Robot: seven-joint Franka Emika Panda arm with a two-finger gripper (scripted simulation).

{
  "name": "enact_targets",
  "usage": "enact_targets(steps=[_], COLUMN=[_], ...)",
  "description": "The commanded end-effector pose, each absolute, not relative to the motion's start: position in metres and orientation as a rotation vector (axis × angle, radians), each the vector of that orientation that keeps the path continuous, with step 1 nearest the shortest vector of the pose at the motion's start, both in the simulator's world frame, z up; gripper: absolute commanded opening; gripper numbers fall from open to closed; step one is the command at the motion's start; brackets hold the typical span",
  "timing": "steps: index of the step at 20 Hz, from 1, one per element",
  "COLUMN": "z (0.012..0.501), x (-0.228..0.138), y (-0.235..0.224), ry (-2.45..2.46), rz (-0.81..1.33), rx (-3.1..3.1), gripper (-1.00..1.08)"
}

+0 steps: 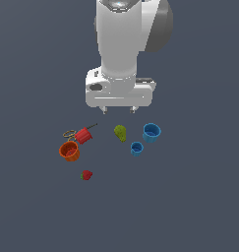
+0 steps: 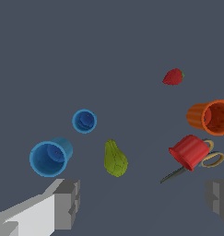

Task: Pick up a designated object from a clutter of objects.

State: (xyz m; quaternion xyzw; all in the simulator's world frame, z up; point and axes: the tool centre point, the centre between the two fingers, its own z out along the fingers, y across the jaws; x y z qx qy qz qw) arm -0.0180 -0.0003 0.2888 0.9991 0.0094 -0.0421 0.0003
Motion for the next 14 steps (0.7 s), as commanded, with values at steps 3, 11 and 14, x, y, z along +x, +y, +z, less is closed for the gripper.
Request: enact_targets(steps=[3, 11, 14], z=[0.2892, 0.2929, 0.2919], x=[-0.0175, -0.0145, -0.0138], y=[-0.0003, 0.0003, -0.0008], ry=[0.035, 0.066, 0.074], rz=[-0.129, -0.107, -0.109], rx=[3.137, 3.130, 3.132], gripper=[0.28, 0.28, 0.28])
